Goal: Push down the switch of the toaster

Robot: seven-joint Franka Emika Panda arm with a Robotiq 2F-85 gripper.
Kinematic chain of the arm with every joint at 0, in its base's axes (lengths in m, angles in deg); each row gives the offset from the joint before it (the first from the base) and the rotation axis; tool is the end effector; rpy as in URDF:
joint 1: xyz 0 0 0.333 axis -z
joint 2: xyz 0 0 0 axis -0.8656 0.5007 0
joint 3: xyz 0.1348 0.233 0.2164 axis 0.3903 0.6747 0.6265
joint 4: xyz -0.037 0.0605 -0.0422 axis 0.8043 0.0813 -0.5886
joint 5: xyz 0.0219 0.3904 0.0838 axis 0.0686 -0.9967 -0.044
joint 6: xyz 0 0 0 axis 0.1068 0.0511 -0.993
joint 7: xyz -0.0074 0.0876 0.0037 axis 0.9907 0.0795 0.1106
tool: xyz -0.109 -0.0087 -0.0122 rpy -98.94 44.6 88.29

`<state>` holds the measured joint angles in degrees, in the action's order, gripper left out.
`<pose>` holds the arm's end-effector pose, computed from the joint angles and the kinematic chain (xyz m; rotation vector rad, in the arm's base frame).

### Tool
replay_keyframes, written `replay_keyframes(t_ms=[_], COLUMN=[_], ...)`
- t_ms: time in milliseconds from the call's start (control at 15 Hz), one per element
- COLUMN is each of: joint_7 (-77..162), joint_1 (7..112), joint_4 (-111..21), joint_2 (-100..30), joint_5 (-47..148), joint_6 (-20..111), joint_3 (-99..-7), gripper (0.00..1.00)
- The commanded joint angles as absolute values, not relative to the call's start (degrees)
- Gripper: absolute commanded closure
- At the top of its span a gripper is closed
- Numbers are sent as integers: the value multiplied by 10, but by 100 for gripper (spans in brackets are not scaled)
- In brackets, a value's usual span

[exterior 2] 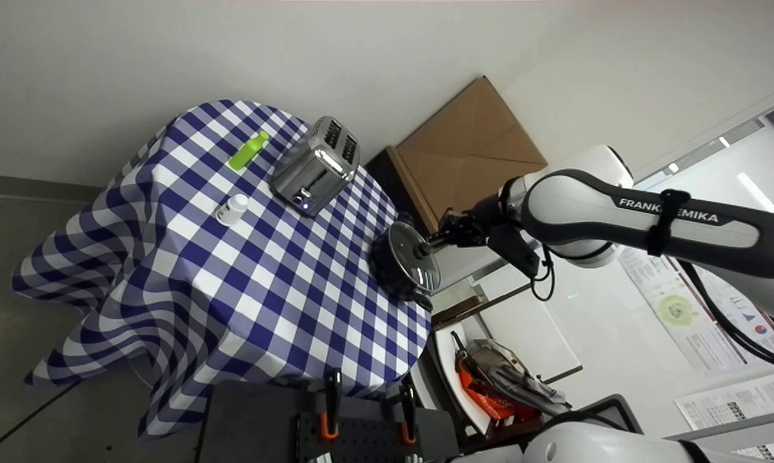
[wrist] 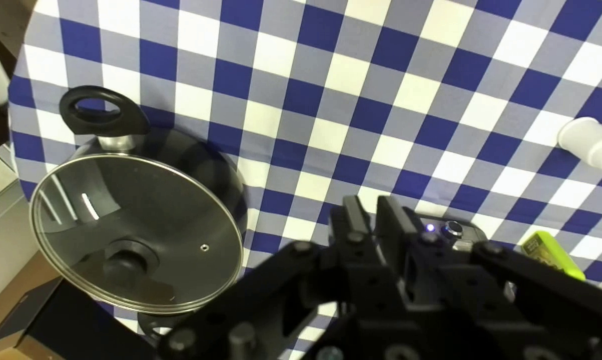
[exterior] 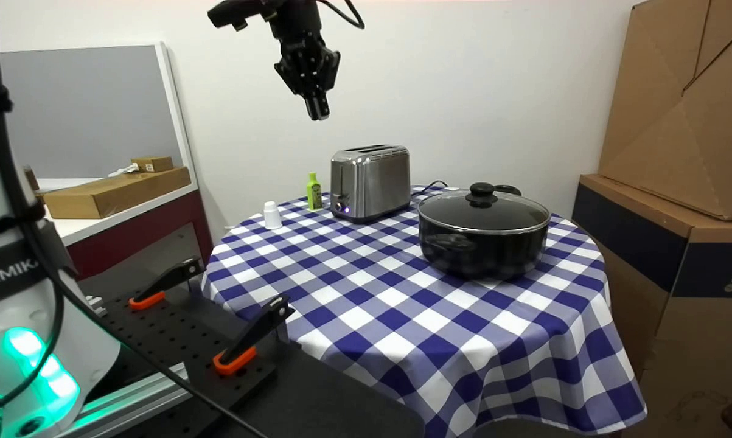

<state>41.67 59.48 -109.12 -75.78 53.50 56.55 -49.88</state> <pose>0.3877 -0.0013 0.3928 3.0690 -0.0415 0.3644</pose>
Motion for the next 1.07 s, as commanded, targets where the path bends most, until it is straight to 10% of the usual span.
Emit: replay_keyframes(t_ms=[0,67,267,1000], joint_7=[457,437,444,444], joint_1=[588,602,601,600], joint_4=[-1090,-1090,-1091,-1091], joint_2=[-816,-788,-810,-810], joint_5=[495,513,506,506], joint_6=[488,524,500,499], joint_3=[-508,-493,-494,-494], gripper=[52,70,52,52])
